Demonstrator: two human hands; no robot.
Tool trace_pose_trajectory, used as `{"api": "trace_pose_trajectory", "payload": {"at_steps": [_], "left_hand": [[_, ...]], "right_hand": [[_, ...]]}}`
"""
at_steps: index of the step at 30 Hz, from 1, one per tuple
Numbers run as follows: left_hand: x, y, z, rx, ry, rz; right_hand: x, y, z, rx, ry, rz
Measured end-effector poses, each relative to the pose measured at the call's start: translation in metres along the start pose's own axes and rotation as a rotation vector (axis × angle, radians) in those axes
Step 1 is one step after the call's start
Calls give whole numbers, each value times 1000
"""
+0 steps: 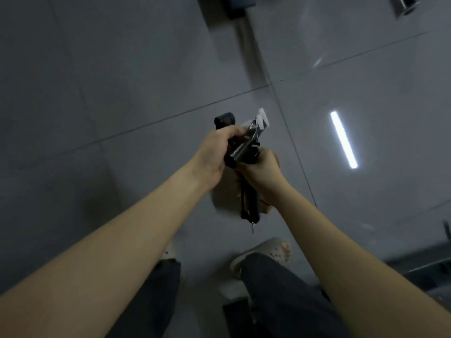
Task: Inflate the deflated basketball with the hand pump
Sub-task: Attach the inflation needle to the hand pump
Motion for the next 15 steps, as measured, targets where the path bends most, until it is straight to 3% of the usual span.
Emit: {"api": "trace_pose_trajectory", "payload": {"at_steps": [3,6,9,11,15], "left_hand": [[28,44,7,-216,-21,26],[44,76,19,-447,-84,-86],[43,96,36,-542,-114,-179],[37,105,49,-577,-126,-214],[21,122,74,-582,-151,-271]], "right_hand": [[-2,-52,-18,33,-46,22],[-15,-92,-49,83,-13,126],[-15,-104,-70,197,-87,177],[-18,-106,-75,275,-20,222],[-16,-105,-84,122,38,385]]}}
Point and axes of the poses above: each hand's wrist, its own x-axis away from the middle knuckle, its own y-axis out of the back of the hand, z = x × y, the point moved 7 cm from there along -x, towards the middle knuckle, and after that the axes turned 8 degrees about z, right-handed, at the moved point
